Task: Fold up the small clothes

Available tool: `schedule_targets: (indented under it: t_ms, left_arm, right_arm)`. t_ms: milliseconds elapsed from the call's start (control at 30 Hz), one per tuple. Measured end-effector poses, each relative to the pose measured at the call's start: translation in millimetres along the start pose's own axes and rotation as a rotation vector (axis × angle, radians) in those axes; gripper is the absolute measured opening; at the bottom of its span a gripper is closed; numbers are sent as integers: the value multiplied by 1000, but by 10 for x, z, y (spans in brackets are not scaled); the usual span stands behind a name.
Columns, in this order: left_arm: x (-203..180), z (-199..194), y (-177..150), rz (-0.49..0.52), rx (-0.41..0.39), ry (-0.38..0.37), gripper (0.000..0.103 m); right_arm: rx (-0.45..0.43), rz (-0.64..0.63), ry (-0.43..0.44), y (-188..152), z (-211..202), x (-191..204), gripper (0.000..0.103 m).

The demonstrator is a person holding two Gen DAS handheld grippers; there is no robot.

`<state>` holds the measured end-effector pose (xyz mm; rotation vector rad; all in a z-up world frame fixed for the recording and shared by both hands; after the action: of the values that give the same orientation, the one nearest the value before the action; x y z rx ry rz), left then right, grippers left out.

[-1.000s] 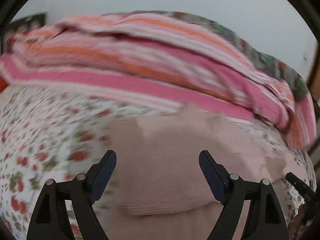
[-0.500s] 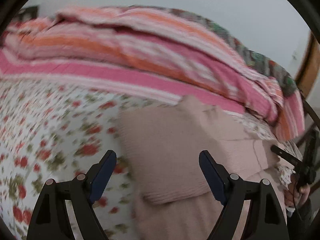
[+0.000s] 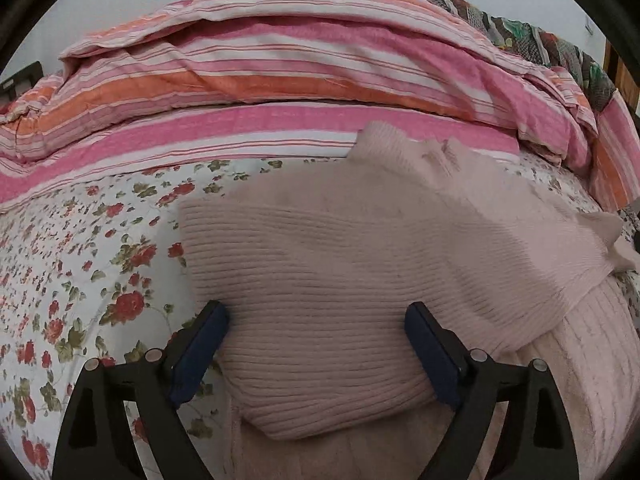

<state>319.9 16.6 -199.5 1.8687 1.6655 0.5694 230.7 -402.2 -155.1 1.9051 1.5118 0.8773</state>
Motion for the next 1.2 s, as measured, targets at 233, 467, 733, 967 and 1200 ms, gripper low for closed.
schedule_targets:
  t_ms: [233,467,733,967,1200]
  left_arm:
    - [-7,-21,-26,10,-10,25,92]
    - [-12,18,-7,4,-1,37,95]
    - [5,25,-8,3,-1,34,96]
    - [36,2,-13,-24,-8,17,96]
    - [413,-296,-47,-236,-61,-74,96]
  right_arm:
    - [10,145,-234,-152,-349,-1383,73]
    - [47,321,-161,-337,-255,-2081,73]
    - [60,356,-258,-61,-11,-2316,4]
    - [-57,214,-334,149,-363,-1945,6]
    - [-177,16,-332,750,-906,-936,6]
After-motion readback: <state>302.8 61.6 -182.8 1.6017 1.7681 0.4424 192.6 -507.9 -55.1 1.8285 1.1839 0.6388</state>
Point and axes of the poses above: each gripper's, at about its wrist camera, not at the fingertips, and z roughly the way its jaws point, x to its left, y to its top, the point moved 3 cm from there along z, roughly the way its jaws point, and after that the axes turned 1 degree about -z, right-handed, at the moved point
